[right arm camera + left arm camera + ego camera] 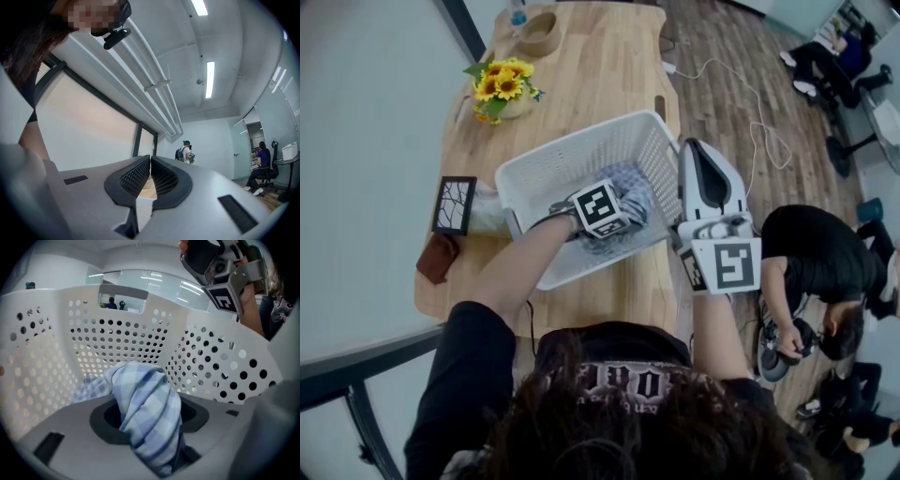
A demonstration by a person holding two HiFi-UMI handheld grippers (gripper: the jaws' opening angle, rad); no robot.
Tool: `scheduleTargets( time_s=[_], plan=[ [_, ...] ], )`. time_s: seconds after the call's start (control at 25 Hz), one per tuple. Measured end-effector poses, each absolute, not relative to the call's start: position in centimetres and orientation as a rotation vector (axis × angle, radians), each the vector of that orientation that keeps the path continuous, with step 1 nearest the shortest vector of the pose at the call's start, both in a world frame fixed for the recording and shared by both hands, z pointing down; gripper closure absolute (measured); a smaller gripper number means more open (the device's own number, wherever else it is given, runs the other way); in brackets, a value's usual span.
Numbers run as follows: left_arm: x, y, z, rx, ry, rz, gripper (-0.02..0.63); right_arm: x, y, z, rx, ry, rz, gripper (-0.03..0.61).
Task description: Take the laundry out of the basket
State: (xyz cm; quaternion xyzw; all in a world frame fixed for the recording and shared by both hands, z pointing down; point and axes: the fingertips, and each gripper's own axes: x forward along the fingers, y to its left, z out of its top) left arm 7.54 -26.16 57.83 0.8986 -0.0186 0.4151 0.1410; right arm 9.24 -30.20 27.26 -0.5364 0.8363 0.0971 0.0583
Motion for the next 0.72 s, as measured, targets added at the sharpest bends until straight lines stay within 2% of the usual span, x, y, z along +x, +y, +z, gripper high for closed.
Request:
scheduleTargets(
  time_s=[0.72],
  plan=[
    [6.1, -30.9, 47.0, 2.764, -0.530, 0.784, 0.377, 8.8, -29.3, 26.7, -1.595, 2.544, 0.299, 0.551]
  ],
)
